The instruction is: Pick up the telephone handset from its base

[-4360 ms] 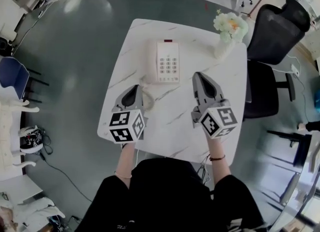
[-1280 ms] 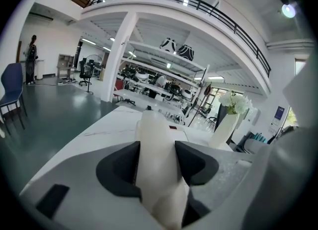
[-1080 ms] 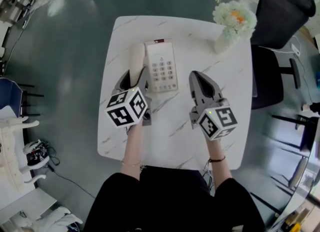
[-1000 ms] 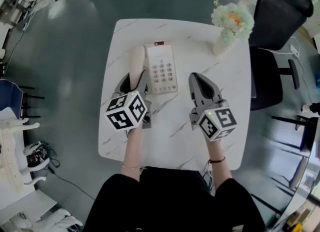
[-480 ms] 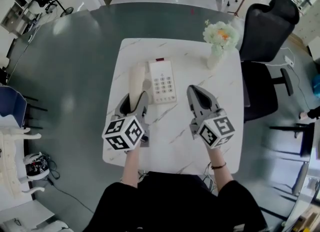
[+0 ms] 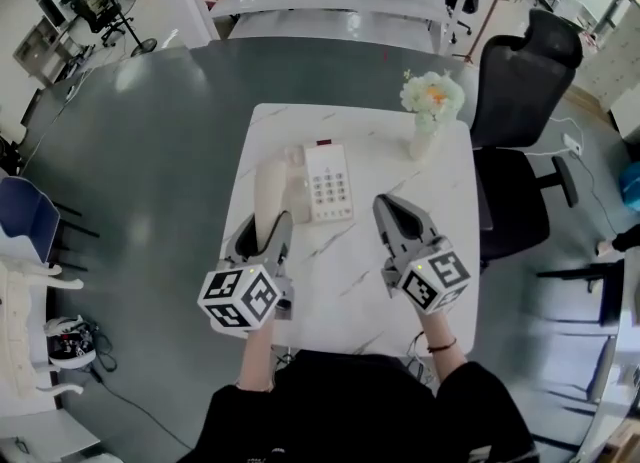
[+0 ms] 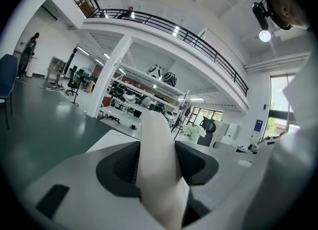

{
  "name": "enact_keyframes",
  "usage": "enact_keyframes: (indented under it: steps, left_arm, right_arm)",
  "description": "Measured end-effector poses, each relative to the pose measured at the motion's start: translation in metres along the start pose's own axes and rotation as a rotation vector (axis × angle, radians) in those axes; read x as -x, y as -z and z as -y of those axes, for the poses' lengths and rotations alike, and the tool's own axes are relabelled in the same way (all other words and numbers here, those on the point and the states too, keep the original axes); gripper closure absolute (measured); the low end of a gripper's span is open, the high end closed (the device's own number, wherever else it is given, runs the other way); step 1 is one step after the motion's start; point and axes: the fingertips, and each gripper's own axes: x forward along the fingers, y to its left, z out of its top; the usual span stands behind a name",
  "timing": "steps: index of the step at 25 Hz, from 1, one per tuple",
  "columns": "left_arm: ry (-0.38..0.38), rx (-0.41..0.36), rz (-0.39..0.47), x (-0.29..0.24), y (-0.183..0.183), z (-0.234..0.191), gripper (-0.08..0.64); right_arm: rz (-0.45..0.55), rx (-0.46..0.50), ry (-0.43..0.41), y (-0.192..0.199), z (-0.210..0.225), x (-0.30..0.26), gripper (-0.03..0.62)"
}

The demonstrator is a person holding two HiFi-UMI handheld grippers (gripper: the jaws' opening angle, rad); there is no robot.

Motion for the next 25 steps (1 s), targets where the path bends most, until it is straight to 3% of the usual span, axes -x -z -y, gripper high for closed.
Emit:
enact_keyframes:
  steps: [25]
  left_arm:
    - [0.019,-0.028,0.147,0.084,-0.043,0.013,0.353]
  right_arm:
    - [0.164,0.049,0.014,-0.067,-0.009,0.051,0.601]
